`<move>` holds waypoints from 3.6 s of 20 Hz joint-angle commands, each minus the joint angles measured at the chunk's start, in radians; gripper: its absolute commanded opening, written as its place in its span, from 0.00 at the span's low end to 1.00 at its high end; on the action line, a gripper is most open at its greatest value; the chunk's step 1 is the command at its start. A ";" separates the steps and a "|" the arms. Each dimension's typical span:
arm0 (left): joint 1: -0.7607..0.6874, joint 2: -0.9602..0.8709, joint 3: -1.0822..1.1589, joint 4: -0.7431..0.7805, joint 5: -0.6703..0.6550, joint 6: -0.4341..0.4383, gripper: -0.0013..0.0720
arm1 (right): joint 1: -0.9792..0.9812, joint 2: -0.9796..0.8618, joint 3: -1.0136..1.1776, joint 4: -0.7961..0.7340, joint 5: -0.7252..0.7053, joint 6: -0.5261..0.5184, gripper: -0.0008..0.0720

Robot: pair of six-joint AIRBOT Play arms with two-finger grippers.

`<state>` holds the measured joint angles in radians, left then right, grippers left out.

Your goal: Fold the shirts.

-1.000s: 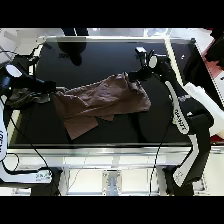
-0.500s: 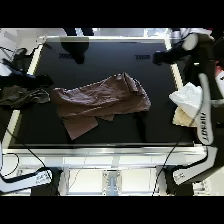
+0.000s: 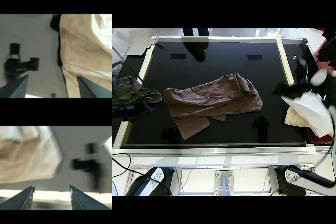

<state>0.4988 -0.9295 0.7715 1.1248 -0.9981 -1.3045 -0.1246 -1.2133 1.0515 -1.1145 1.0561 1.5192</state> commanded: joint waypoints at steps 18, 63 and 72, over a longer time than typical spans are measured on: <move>0.024 0.040 -0.102 -0.360 0.071 0.003 0.97 | 0.349 0.046 -0.645 1.013 -1.109 0.096 0.54; -0.080 -0.461 -0.254 -0.907 0.222 0.370 0.76 | 0.199 -0.077 -0.368 0.844 -0.813 0.031 0.03; -0.080 -0.291 -0.080 -1.013 0.051 0.501 0.03 | 0.121 0.161 -0.354 0.653 -0.702 -0.179 0.03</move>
<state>0.4004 -1.3167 0.6384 0.1436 -0.8608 -0.8368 0.0425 -1.1713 0.6880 -0.3378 0.2871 1.4147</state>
